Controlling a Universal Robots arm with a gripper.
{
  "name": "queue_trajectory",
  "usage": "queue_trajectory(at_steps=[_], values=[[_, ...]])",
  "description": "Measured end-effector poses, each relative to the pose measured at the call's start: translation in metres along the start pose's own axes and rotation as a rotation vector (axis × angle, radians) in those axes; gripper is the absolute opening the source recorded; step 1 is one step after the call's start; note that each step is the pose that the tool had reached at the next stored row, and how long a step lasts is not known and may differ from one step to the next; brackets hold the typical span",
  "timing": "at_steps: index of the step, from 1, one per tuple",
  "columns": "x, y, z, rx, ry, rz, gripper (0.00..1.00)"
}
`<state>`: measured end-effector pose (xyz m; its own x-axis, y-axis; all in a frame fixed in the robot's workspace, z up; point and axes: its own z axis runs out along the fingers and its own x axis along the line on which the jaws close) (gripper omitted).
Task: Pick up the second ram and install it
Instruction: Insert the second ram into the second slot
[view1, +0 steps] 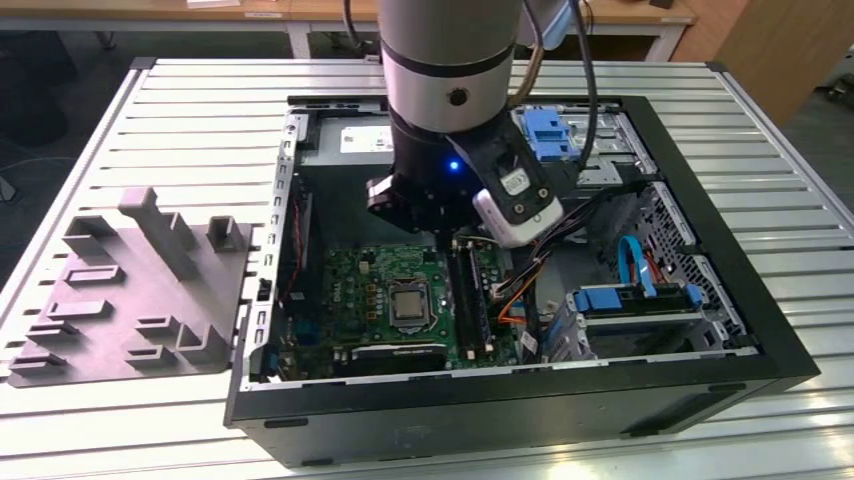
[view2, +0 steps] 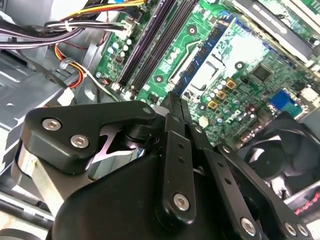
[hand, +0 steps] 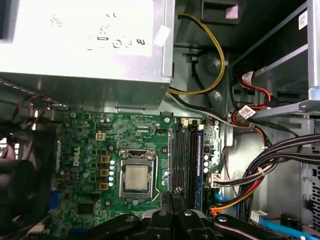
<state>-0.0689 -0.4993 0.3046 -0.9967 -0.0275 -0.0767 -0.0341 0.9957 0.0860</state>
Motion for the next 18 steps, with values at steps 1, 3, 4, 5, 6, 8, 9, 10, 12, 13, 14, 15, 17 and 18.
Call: queue_trajectory(at_steps=[1,3,4,5,6,8,9,10,12,13,14,15,17,18], values=[[-0.001,-0.0002,0.0019,0.0,0.0001,0.0,0.11],[-0.0053,-0.0007,0.0055,0.0,0.0005,0.0,0.11],[-0.0084,-0.0009,0.0072,0.0001,0.0008,0.0,0.11],[-0.0114,-0.0011,0.0089,-0.0001,0.0011,0.0,0.11],[-0.014,-0.0013,0.0108,-0.0001,0.0016,0.0,0.11],[-0.0178,-0.0018,0.0148,-0.0001,0.0031,0.0,0.11],[-0.0189,-0.002,0.0167,-0.0002,0.0037,0.0,0.11],[-0.0196,-0.0022,0.0185,-0.0001,0.0046,0.0,0.11],[-0.0207,-0.0026,0.0222,-0.0003,0.0075,0.001,0.11],[-0.0211,-0.0027,0.024,-0.0003,0.0097,0.001,0.11],[-0.0215,-0.0029,0.026,-0.0003,0.0124,0.001,0.11],[-0.0217,-0.0031,0.0278,-0.0003,0.0146,0.001,0.11],[-0.0215,-0.0034,0.0314,-0.0004,0.0175,0.002,0.11],[-0.0213,-0.0035,0.0331,-0.0003,0.0184,0.002,0.11]])
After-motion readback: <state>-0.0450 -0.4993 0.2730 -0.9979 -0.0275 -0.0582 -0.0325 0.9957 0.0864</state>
